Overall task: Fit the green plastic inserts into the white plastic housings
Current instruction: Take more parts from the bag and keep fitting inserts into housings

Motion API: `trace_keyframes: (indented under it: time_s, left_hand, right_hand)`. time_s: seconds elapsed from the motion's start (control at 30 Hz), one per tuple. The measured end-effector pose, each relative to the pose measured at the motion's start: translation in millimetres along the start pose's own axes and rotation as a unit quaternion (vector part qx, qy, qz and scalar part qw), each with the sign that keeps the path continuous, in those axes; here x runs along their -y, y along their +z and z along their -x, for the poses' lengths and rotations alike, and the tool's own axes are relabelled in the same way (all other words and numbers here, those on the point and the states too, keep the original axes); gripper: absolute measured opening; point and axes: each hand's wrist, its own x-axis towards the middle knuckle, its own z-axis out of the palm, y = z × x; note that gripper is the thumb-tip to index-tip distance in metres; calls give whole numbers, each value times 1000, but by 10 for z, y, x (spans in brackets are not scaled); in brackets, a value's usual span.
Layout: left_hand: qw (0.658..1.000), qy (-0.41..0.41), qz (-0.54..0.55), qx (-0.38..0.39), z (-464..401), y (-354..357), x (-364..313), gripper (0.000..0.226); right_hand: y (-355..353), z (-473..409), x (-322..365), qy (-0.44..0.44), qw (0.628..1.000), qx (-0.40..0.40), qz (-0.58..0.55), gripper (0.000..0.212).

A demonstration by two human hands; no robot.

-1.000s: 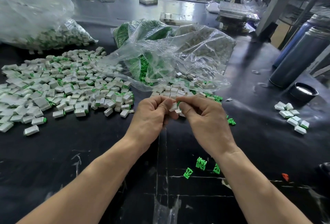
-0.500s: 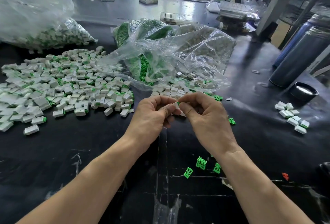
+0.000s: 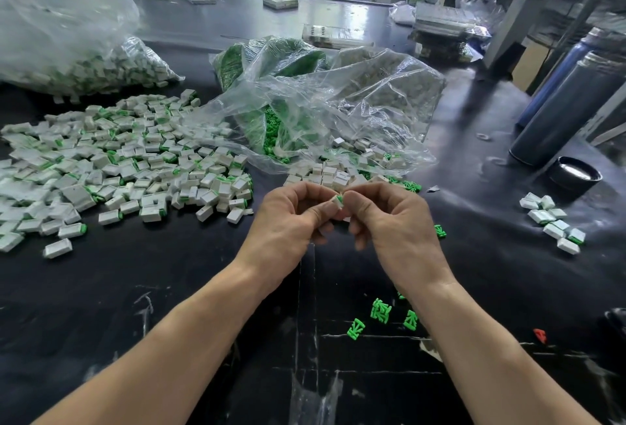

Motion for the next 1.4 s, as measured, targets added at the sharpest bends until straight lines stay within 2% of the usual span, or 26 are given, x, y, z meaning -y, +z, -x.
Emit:
trace_keyframes:
  time_s: [0.17, 0.63, 0.9, 1.07, 1.17, 1.27, 1.4]
  left_hand:
    - [998, 20, -45, -28, -14, -16, 27, 8]
    - [989, 55, -127, -53, 21, 29, -20, 17]
    - [997, 27, -40, -52, -26, -8, -28, 12]
    - [1000, 14, 10, -16, -8, 57, -53, 9]
    - [999, 1, 31, 17, 26, 97, -75, 3]
    - [999, -12, 37, 34, 49, 122, -86, 16]
    - [999, -19, 29, 26, 68, 147, -84, 16]
  right_hand:
    - [51, 7, -79, -28, 993, -21, 110, 14]
    - [88, 58, -34, -44, 983, -34, 173, 17]
    - [145, 83, 12, -18, 999, -39, 16, 21]
    - [173, 94, 42, 102, 993, -4, -58, 60]
    - [239, 110, 58, 146, 987, 13, -63, 72]
    - [262, 109, 75, 165, 984, 12, -62, 68]
    - [311, 110, 61, 161, 986, -22, -44, 60]
